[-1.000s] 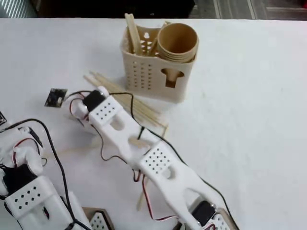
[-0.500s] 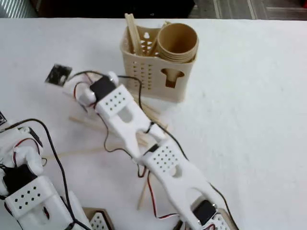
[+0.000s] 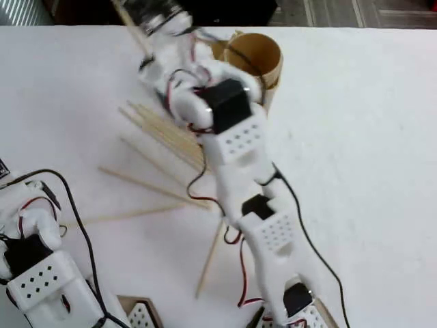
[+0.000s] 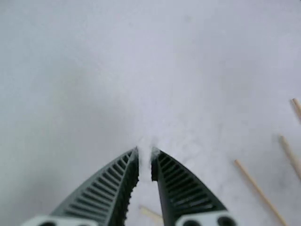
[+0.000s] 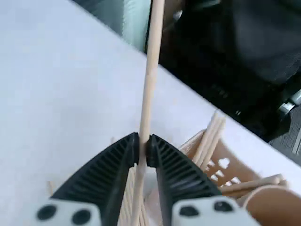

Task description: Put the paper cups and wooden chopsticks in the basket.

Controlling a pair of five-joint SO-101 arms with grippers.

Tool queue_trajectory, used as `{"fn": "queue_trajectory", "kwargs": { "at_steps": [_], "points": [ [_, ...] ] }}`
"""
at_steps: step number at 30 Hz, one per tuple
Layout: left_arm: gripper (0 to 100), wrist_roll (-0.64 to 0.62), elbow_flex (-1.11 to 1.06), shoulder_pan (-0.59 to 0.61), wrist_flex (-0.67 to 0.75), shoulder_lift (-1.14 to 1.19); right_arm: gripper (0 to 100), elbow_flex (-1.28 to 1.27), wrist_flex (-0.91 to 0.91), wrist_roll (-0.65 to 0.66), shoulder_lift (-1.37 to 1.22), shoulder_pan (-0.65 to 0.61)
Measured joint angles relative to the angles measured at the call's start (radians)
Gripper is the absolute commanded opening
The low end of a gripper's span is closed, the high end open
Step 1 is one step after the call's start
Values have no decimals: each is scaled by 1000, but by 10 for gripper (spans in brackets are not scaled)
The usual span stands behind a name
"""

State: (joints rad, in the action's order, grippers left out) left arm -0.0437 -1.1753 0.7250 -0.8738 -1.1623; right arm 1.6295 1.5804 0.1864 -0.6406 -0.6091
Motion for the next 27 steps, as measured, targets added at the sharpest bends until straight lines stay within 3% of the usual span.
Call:
{"fn": "queue_trajectory", "kwargs": {
  "at_steps": [8,15,20,27],
  "points": [
    [68,0,0,0,0,0,18,2,-287,-15,-14,92],
    [68,0,0,0,2,0,18,0,-552,-15,-229,163],
    [68,0,0,0,3,0,22,0,-569,-15,-264,187],
    [68,0,0,0,3,0,121,0,-474,-48,-264,187]
  ]
}}
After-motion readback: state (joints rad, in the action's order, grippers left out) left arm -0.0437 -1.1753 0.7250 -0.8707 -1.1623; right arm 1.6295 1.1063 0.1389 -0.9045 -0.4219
